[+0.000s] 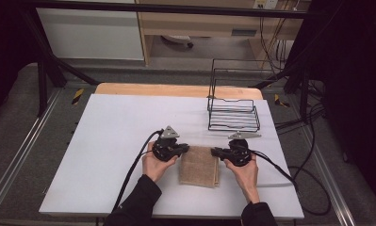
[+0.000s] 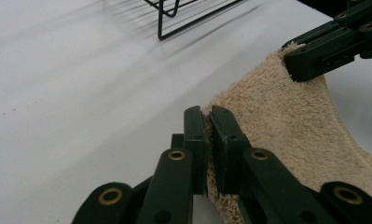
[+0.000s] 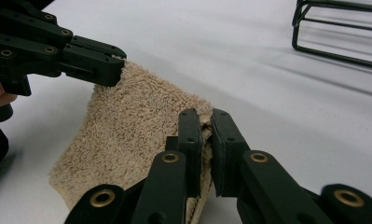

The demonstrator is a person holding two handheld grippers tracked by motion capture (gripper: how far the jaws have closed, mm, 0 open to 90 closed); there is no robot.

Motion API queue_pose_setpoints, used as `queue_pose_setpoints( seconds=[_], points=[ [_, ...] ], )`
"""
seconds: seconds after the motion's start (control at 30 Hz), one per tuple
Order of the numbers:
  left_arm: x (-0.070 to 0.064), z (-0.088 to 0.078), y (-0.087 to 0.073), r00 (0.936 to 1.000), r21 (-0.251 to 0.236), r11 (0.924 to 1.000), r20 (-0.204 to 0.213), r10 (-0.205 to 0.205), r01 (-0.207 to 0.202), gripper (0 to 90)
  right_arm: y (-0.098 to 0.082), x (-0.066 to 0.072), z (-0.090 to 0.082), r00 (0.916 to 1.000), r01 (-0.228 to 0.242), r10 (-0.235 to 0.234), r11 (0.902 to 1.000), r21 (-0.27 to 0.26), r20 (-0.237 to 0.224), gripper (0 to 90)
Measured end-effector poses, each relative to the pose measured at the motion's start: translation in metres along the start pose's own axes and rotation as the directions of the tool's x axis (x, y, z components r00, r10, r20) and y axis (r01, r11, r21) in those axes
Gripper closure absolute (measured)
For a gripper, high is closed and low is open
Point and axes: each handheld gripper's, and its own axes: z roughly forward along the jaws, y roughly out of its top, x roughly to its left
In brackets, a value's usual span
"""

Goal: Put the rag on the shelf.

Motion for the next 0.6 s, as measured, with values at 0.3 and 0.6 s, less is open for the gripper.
queue_pose_setpoints(
  seconds=[0.3,0.6],
  points=[
    [-0.004,-0.008,0.002,0.9999,-0.016,0.9998,0.0,0.011,-0.011,85.4,0.002,0.005,-0.008,0.9998,0.02,-0.02,0.9995,-0.024,-0.005,84.1],
    [-0.009,-0.017,0.006,0.9999,-0.041,0.9991,-0.001,0.013,-0.013,85.5,0.007,0.013,-0.017,0.9985,0.055,-0.055,0.9972,-0.051,0.003,84.1]
  ],
)
